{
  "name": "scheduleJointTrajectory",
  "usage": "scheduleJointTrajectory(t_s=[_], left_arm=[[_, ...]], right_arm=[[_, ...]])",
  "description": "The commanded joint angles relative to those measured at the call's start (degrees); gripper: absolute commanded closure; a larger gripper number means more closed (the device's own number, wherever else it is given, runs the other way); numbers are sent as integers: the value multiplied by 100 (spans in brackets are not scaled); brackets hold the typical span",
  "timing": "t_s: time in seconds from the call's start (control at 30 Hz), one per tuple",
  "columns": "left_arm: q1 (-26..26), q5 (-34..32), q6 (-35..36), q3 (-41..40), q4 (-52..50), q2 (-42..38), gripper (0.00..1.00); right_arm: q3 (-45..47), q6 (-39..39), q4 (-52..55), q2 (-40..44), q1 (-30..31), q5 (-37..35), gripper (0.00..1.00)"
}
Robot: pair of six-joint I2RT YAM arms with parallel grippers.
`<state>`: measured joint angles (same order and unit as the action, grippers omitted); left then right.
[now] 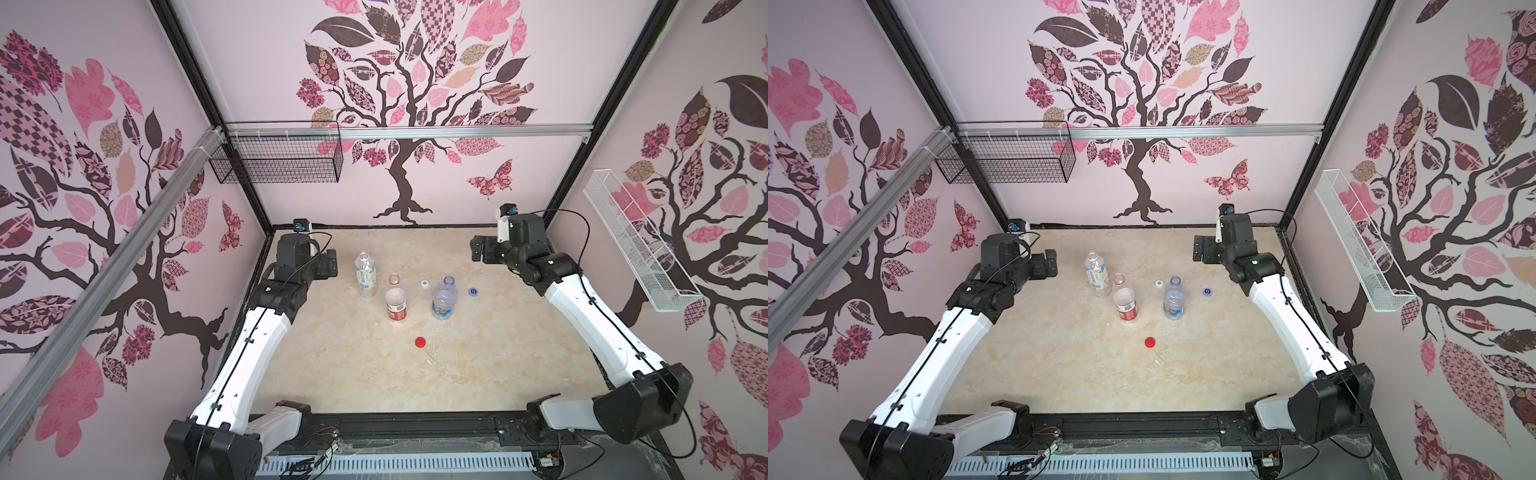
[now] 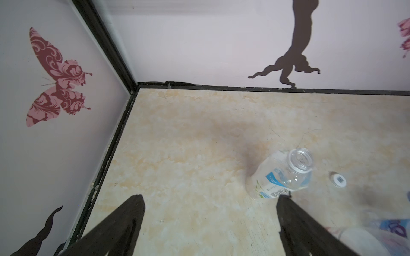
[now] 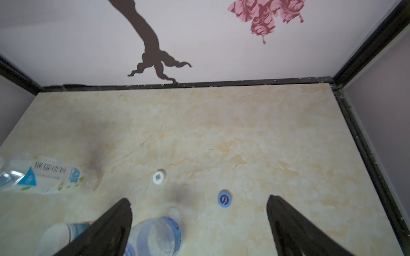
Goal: Screw on the bottle caps
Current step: Pick up the plastic bottle at the center of the board.
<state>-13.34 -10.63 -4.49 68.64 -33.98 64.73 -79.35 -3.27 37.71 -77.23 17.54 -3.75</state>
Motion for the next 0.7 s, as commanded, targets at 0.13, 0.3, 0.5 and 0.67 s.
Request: scheduleJointTrajectory(t_s=[0.13, 0.3, 0.5, 0.67], left_arm=[[-1125, 1679, 991, -330, -297, -639, 2], [-1144, 2557, 904, -850, 343, -1030, 2], [-1144, 3158, 640, -1203, 845, -1138, 2], [-1144, 3216, 616, -1333, 971, -1182, 2]], right_arm=[[-1037, 674, 2242, -541, 803, 135, 1], [-1540, 481, 2594, -1234, 943, 310, 8], [-2136, 411, 3177, -1965, 1262, -10, 19], [-2474, 414, 3549, -2324, 1268, 126, 25]])
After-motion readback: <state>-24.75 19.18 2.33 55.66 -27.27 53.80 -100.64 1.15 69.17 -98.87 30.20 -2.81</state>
